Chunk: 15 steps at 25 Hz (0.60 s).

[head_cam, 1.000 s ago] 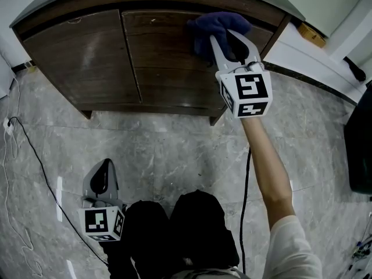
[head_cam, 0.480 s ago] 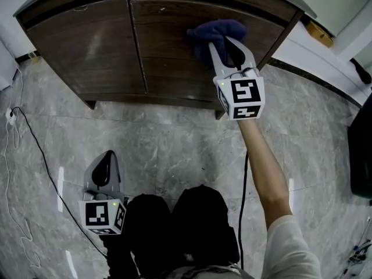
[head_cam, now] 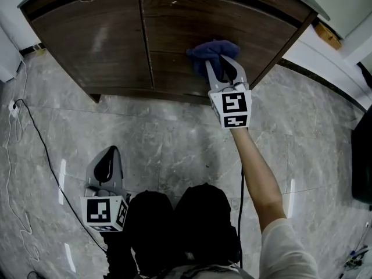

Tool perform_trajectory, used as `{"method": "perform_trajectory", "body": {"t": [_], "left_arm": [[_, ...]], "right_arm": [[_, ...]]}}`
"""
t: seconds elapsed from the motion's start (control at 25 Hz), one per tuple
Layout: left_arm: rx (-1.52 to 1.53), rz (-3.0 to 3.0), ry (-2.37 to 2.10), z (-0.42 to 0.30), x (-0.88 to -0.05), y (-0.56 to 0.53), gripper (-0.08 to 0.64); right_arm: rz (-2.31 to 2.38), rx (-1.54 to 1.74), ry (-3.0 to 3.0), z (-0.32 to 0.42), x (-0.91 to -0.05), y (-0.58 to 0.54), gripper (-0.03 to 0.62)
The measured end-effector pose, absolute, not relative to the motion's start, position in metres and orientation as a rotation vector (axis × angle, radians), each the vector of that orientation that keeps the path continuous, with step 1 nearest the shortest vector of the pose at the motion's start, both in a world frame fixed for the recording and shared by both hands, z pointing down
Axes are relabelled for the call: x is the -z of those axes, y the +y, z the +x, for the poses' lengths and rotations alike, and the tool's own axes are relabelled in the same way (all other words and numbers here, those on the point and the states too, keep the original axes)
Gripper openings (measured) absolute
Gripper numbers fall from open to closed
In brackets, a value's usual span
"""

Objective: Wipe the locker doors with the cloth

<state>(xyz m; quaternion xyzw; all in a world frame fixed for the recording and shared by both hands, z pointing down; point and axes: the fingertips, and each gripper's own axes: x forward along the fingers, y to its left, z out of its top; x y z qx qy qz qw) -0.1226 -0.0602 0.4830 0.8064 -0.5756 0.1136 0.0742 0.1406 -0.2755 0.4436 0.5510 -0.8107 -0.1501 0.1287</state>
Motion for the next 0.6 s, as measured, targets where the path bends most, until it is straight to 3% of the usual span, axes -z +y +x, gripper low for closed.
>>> {"method": "perform_trajectory", "body": {"t": [0.6], "left_arm": [[-0.373, 2.387, -1.755, -0.134, -0.487, -0.059, 0.0]], "right_arm": [[1.532, 0.153, -2.357, 0.12, -0.557, -0.277, 0.103]]}}
